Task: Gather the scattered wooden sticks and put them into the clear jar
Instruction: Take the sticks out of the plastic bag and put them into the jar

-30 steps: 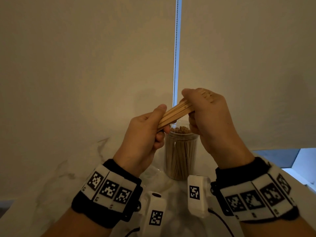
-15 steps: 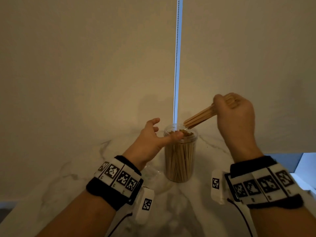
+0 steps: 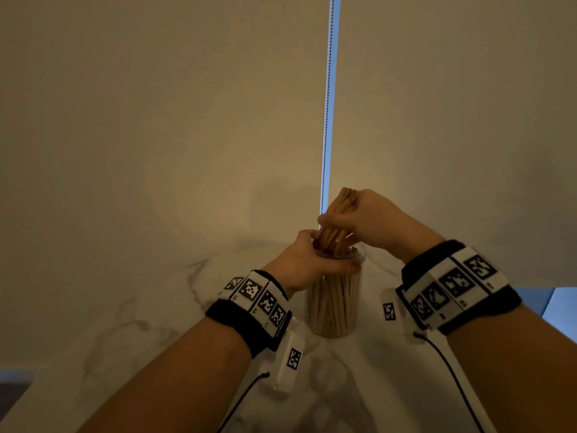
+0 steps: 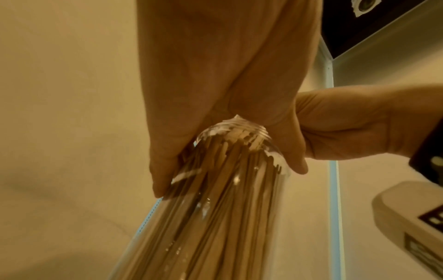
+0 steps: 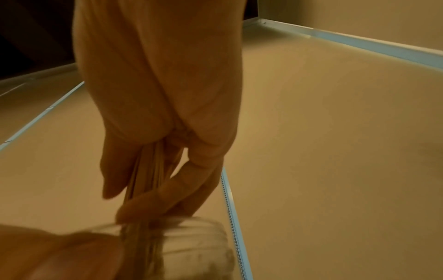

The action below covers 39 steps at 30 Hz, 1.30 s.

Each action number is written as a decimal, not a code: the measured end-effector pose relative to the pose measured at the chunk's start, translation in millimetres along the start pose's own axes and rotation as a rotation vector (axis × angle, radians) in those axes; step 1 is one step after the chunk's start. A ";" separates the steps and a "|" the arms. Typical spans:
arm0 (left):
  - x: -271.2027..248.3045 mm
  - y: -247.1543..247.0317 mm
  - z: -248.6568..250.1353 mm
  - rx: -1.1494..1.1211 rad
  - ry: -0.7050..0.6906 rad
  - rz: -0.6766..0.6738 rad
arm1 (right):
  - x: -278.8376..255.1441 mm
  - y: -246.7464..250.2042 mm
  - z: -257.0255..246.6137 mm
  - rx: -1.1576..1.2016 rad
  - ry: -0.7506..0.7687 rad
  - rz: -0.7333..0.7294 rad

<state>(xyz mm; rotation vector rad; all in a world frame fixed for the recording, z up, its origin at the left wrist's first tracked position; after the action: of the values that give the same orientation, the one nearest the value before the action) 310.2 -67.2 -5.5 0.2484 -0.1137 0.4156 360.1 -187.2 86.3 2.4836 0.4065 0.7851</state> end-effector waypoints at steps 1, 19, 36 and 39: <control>1.5 0.0 -1.6 -0.007 -0.008 -0.001 | 0.6 -1.5 -1.2 -0.028 -0.007 -0.046; -7.0 -1.3 13.9 -0.039 -0.188 -0.083 | 6.5 -9.3 2.0 -0.264 -0.012 -0.092; 8.5 1.8 -8.6 0.034 -0.072 -0.017 | 1.2 -7.5 -4.4 -0.219 -0.045 -0.122; 11.4 0.2 -9.4 0.043 -0.083 -0.036 | 5.8 1.2 -3.5 -0.177 0.005 0.008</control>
<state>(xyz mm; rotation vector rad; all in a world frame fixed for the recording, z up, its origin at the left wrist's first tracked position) 321.0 -60.2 -12.8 0.3096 -0.1812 0.3721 362.8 -184.5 92.1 2.3208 0.3148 0.7954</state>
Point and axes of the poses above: each hand's wrist, its own x-axis towards the middle knuckle, its own y-axis out of the back of the hand, z = x × y, the point moved 4 cm from there along x, towards the middle knuckle, and after that the axes turned 13 degrees about z, right-handed, at the moved point
